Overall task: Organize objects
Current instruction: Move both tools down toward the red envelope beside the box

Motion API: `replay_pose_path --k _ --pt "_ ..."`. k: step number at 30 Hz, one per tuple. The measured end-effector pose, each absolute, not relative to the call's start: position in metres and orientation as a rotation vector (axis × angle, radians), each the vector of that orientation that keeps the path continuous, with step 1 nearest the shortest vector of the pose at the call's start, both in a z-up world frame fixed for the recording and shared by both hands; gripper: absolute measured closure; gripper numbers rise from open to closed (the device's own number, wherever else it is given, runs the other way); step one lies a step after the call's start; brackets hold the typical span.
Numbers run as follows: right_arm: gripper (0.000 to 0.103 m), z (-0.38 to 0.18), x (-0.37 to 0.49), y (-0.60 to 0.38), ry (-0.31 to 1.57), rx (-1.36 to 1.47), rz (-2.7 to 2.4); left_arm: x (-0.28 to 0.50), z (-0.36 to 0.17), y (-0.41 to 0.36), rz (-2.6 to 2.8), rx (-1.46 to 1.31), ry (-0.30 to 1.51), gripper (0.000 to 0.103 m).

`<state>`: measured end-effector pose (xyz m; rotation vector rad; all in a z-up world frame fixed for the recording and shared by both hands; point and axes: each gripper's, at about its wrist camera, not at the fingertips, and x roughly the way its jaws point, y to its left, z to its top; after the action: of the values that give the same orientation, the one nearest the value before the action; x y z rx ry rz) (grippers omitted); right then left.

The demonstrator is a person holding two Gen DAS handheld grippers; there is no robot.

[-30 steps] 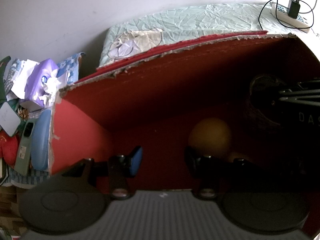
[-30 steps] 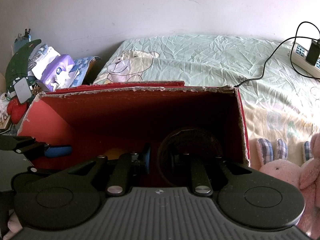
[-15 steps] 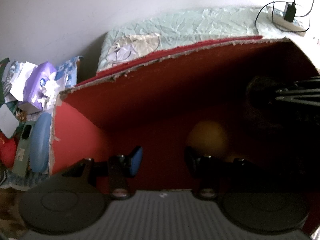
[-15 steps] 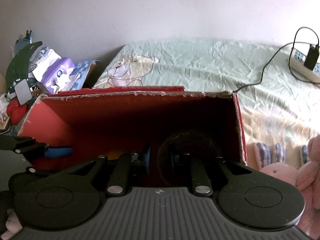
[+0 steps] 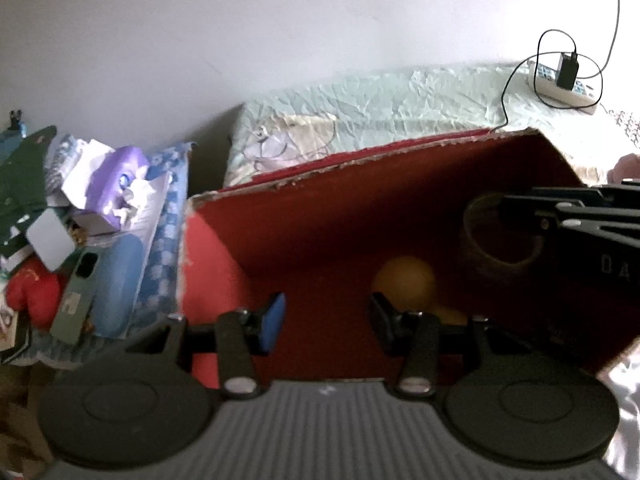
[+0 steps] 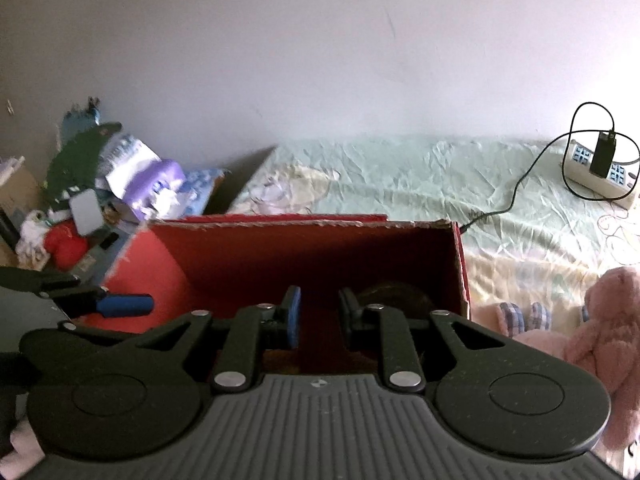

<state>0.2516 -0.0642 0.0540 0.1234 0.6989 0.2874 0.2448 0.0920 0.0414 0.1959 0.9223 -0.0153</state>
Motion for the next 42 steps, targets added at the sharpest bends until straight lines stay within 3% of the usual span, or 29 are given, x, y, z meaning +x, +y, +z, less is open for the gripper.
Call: replay_pose_path --k 5,29,42 --pt "0.076 0.064 0.230 -0.065 0.636 0.125 0.305 0.221 0.053 0.092 0.015 0.177 0.894 0.045" --pt "0.075 0.066 0.160 -0.093 0.591 0.176 0.566 0.129 0.065 0.077 0.114 0.067 0.868 0.051" --pt "0.075 0.017 0.151 -0.077 0.799 0.244 0.763 0.101 0.016 0.101 0.120 -0.014 1.013 0.051"
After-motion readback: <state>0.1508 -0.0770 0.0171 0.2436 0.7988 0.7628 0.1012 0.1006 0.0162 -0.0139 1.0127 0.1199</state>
